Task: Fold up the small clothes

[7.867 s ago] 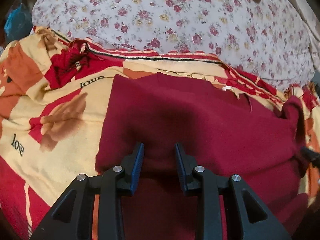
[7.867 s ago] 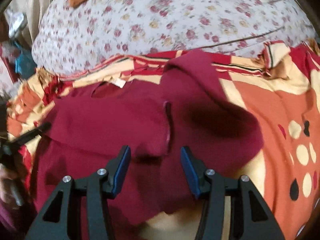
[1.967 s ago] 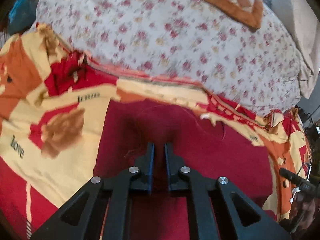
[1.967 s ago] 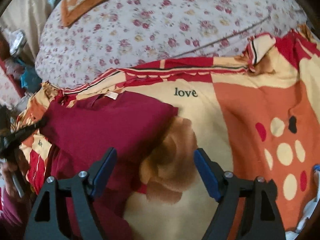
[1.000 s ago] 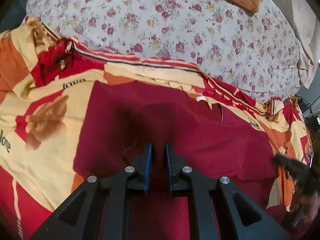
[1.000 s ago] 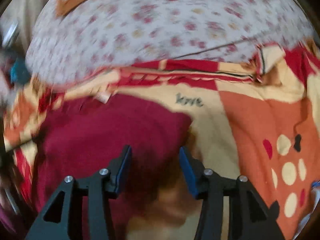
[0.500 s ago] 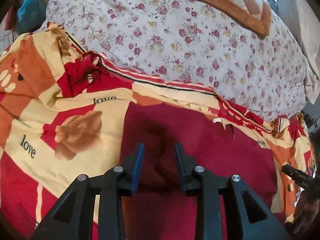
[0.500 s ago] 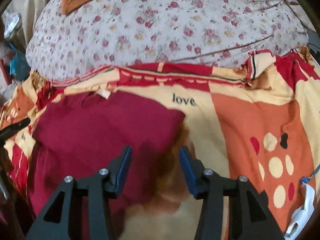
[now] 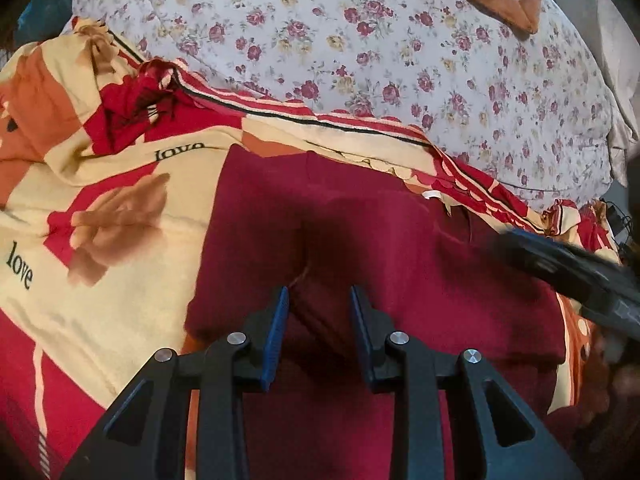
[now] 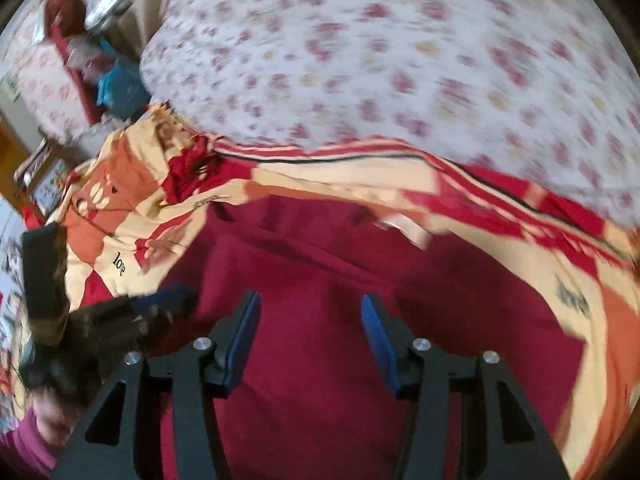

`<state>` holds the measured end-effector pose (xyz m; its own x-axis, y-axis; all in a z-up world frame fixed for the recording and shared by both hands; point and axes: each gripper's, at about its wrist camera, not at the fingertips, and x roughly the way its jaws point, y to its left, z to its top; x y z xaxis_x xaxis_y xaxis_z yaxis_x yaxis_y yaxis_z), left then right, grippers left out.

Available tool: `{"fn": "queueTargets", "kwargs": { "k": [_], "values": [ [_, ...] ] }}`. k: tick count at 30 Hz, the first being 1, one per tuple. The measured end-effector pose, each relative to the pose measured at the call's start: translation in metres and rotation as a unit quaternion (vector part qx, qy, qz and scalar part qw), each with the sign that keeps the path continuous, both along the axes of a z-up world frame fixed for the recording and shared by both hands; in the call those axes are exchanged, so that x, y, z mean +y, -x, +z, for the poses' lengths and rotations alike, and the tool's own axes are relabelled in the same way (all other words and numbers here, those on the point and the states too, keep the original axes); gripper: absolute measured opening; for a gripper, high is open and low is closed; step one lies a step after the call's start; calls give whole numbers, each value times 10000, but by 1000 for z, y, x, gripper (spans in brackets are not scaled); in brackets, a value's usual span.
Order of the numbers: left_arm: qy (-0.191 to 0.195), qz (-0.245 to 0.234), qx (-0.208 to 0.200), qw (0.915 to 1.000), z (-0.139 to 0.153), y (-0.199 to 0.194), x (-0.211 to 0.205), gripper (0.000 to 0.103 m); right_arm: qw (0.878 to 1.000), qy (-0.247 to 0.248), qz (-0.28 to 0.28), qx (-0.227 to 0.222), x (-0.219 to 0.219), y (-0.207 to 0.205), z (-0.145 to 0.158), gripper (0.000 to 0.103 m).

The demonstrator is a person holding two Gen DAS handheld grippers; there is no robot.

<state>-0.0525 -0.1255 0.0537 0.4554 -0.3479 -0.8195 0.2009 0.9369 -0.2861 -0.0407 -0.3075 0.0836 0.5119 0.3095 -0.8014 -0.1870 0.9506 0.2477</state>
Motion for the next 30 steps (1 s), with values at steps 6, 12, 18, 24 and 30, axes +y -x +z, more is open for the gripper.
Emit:
{"fn": "queueTargets", "kwargs": {
  "k": [6,12,18,24,30],
  "values": [
    [108,-35,-33,9999,0,8,10,9,9986,-312,321,284,39,-49,-10,56],
    [335,53,-4,9994,-6,7,15,9,9885,301,1328,658,75,-66,-25,64],
    [355,74,-64,9993,-7,9,16,9,9852,-767,1531,-79,54,-51,-3,28],
    [287,132,-193,9993,4,11,17,9,9970,-39,666,-395,9,-28,8,47],
    [312,71,-519,9981,25,10,6,9,9990,370,20,-238,-54,18,9,58]
  ]
}}
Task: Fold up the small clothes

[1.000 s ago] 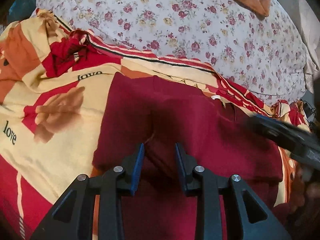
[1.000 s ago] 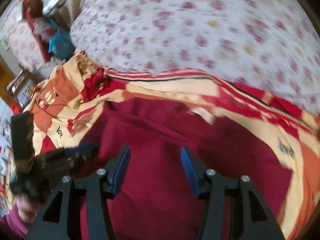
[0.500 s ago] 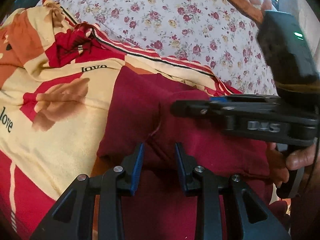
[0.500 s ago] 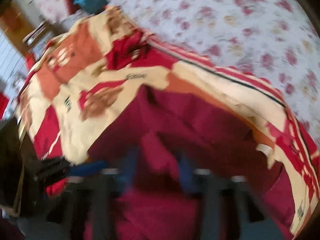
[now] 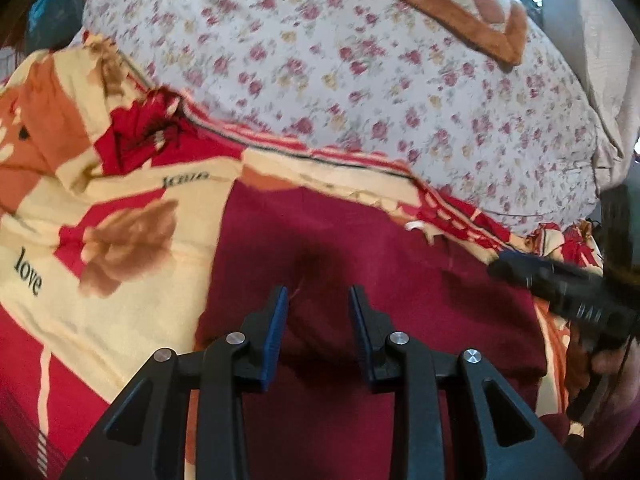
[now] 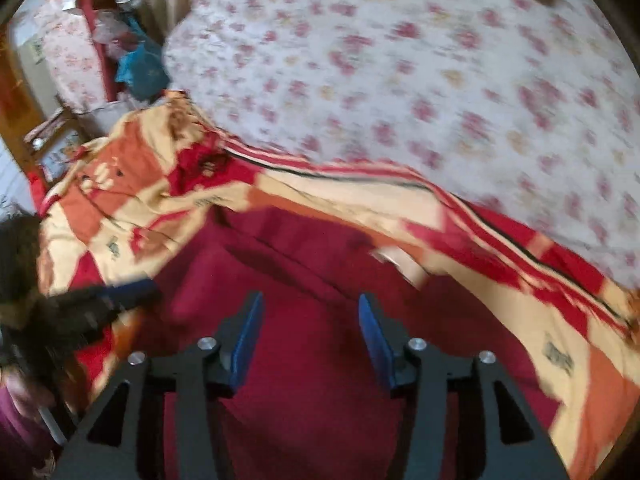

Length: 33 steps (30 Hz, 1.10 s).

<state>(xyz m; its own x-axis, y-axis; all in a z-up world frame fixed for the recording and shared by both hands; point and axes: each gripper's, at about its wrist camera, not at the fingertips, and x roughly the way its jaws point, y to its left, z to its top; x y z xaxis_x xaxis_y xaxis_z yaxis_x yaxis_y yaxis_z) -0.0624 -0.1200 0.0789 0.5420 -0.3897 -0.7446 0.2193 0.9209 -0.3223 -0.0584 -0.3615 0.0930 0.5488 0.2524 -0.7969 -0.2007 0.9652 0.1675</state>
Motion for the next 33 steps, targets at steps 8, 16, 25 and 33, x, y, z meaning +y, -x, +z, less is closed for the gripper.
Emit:
{"fn": "queueTargets", "kwargs": {
  "k": [8,16,25,33],
  "values": [
    [-566,-131,151,9982,-14,-22,-41,10,9939,-45,-985,501,-86,47,-31,62],
    [7,424,581,9974,-30,-38,-5,14,9876,-159,-1481,494,-131,66,-42,62],
    [-590,211,584,9963,-35,-38,-24,14,9762,114,-2116,466,-146,61,-56,64],
    [-508,160,435,9976,-18,-12,-16,14,9851,289,-1607,540,-103,98,-42,64]
  ]
}}
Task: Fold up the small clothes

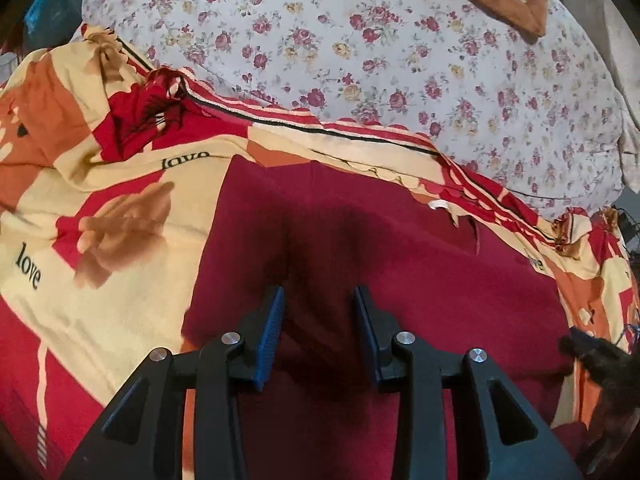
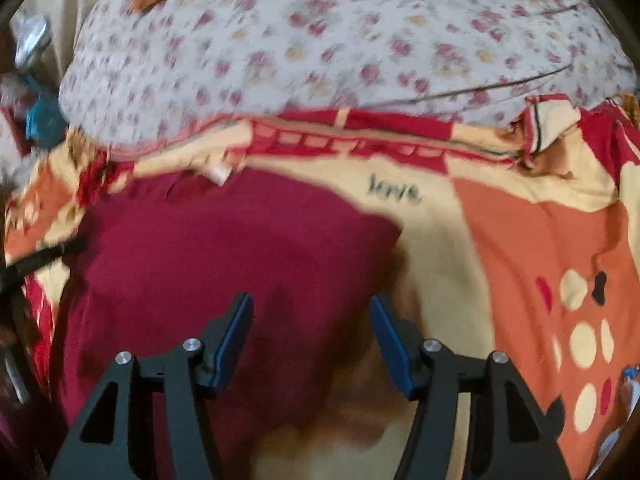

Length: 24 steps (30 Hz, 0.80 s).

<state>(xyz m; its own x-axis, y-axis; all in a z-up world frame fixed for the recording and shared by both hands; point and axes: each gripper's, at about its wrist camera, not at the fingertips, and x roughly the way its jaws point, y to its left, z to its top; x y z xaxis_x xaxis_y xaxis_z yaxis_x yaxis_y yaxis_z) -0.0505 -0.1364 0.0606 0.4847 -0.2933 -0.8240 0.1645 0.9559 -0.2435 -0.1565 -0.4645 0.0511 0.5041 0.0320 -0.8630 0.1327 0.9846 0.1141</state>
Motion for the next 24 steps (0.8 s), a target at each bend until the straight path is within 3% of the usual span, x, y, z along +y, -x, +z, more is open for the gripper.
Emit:
{"fn": "queueTargets", "kwargs": {
  "k": [2,8,13,24],
  "values": [
    [-32,-63,-16,10000,3,11,1,14,9988,467,1,149,4,5,-12,64],
    [-387,-185,-167,9989,10,46,6,14,9990,345,-282,-79,-5,34,4,65],
    [-497,-243,-316,9980,20,73,9,14,9988,-346,-267,-230,-8,67,19,66],
    [-648,-445,-494,9957,35,117,9,14,9958,-868,239,-150,15,126,25,73]
  ]
}}
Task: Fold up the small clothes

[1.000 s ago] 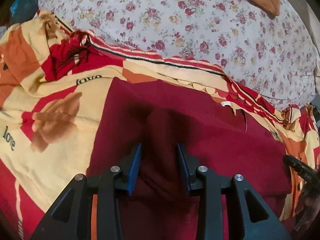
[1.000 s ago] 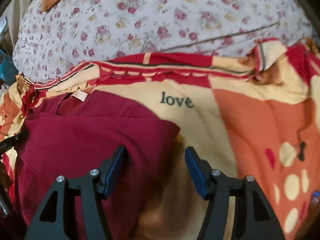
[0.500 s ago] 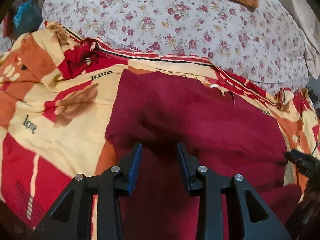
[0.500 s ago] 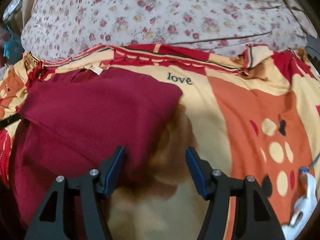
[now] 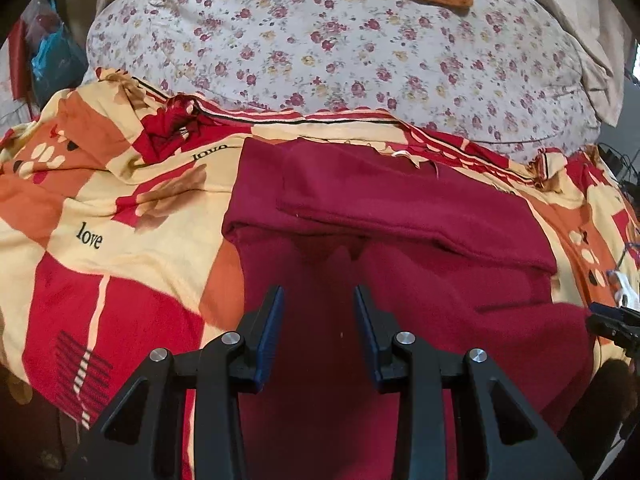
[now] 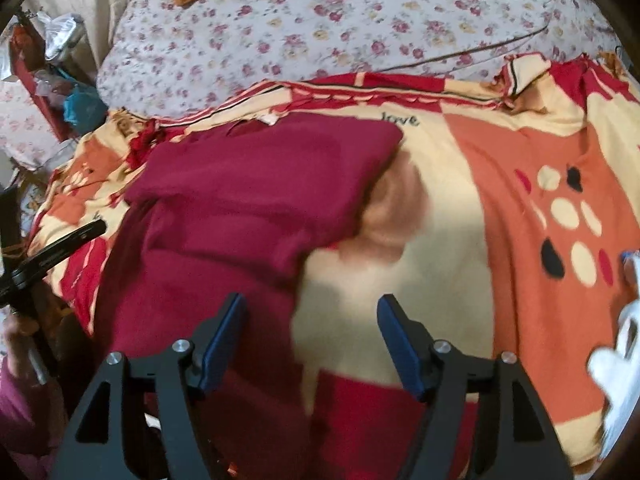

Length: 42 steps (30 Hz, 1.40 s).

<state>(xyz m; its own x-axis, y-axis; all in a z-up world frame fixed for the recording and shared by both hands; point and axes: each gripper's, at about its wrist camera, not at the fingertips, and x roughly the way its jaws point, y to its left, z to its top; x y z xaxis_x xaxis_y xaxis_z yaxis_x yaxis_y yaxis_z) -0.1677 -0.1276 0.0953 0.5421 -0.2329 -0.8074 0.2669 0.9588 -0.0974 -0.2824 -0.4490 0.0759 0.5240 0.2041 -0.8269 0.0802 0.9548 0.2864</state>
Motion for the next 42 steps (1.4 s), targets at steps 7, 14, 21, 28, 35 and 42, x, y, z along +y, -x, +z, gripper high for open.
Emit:
{"fn": "queueTargets", "kwargs": {
  "k": [7,14,21,28,35,42],
  "values": [
    [-27,-29,5,10000,1,19,3,14,9995,2,236,214,14,23,-19,75],
    [116,-152,179,9997,2,44,22,14,9990,50,320,317,25,44,-24,75],
    [318,-215,566,9977,-10,81,54,14,9984,74,389,402,23,65,-29,78],
    [536,-312,1538,9862,-51,116,72,14,9975,-120,286,638,15,74,-46,79],
    [341,-266,1779,9831,-72,130,69,14,9966,-213,419,672,23,80,-52,79],
    [187,-289,1848,9822,-84,123,61,14,9965,-265,551,566,32,77,-53,79]
  ]
}}
